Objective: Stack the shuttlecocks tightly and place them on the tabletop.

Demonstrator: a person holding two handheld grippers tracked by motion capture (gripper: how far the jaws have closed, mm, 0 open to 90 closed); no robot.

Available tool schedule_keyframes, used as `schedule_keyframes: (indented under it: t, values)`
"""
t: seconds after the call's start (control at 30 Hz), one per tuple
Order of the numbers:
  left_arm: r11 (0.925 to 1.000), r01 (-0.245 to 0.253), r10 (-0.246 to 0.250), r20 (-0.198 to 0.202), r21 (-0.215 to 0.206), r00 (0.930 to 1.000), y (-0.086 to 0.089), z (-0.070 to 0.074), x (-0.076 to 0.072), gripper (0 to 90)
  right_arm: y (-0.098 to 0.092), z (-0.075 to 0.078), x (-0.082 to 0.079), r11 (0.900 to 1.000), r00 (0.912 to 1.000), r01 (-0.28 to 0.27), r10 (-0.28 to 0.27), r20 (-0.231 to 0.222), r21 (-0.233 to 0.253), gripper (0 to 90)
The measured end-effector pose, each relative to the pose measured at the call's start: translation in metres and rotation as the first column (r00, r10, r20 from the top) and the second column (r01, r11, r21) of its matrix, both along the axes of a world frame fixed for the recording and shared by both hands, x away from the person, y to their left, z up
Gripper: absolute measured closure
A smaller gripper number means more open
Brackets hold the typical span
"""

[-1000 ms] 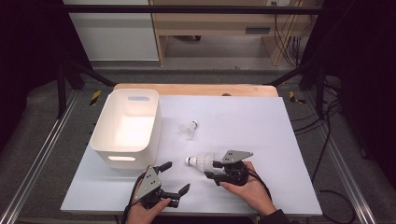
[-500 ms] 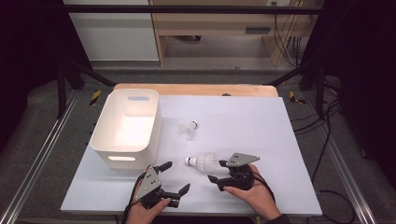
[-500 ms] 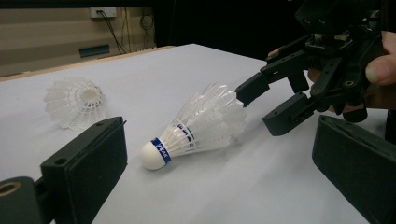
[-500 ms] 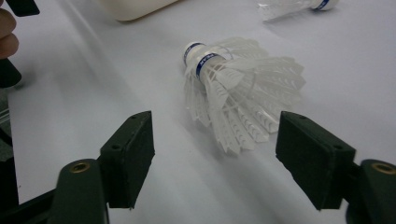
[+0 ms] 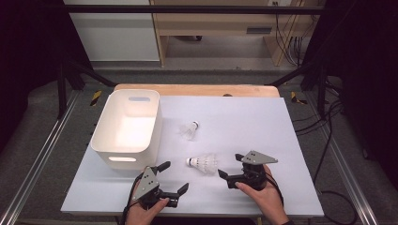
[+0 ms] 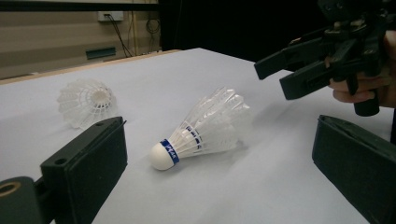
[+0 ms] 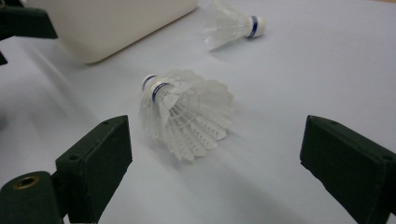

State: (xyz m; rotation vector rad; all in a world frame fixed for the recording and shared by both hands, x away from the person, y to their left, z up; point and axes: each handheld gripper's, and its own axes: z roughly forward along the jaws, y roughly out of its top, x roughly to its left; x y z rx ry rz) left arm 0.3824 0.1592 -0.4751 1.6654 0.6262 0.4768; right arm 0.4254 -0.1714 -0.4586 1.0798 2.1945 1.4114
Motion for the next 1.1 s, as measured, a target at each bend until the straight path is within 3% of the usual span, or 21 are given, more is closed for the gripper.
schedule_keyframes:
  t: [0.1,0.27,0.33,0.37,0.4,0.53,0.87,1.1]
  values:
    - [1.0,-0.002,0.002,0.002,0.003,1.0,0.001,0.0,0.0,2.9,-0.002,0.005,-0.001,1.0,0.9998,0.014,-0.014,0.011,0.014,8.6]
    - [1.0,-0.003,0.003,0.009,-0.001,1.0,0.003,0.001,0.001,2.9,0.013,0.038,0.0,0.999,0.998,0.007,-0.003,0.063,-0.053,8.0]
    - [1.0,-0.003,0.003,0.01,-0.008,0.9999,0.003,0.001,0.001,2.9,0.023,0.053,0.004,0.998,0.9976,-0.009,0.013,0.068,-0.061,6.8]
    - [1.0,-0.003,0.003,0.01,-0.008,0.9999,0.003,0.001,0.001,2.9,0.023,0.053,0.004,0.998,0.9976,-0.009,0.013,0.068,-0.061,6.8]
    - [0.9999,0.006,-0.006,0.017,-0.008,0.9998,0.003,0.001,0.001,2.9,0.034,0.067,0.009,0.996,0.995,-0.027,0.035,0.094,-0.079,7.1]
    - [0.9999,0.009,-0.009,0.02,-0.011,0.9998,0.003,0.002,0.0,2.9,0.055,0.089,0.022,0.99,0.9874,-0.022,0.044,0.152,-0.141,6.8]
    - [0.9997,0.015,-0.015,0.019,-0.021,0.9997,0.005,0.002,0.002,2.8,0.098,0.1,0.085,0.974,0.9947,0.0,0.023,0.101,-0.227,8.3]
    - [0.9996,0.008,-0.008,0.009,-0.027,0.9999,0.005,0.001,0.003,2.3,0.118,0.101,0.107,0.962,0.9915,0.035,0.001,0.13,-0.271,10.4]
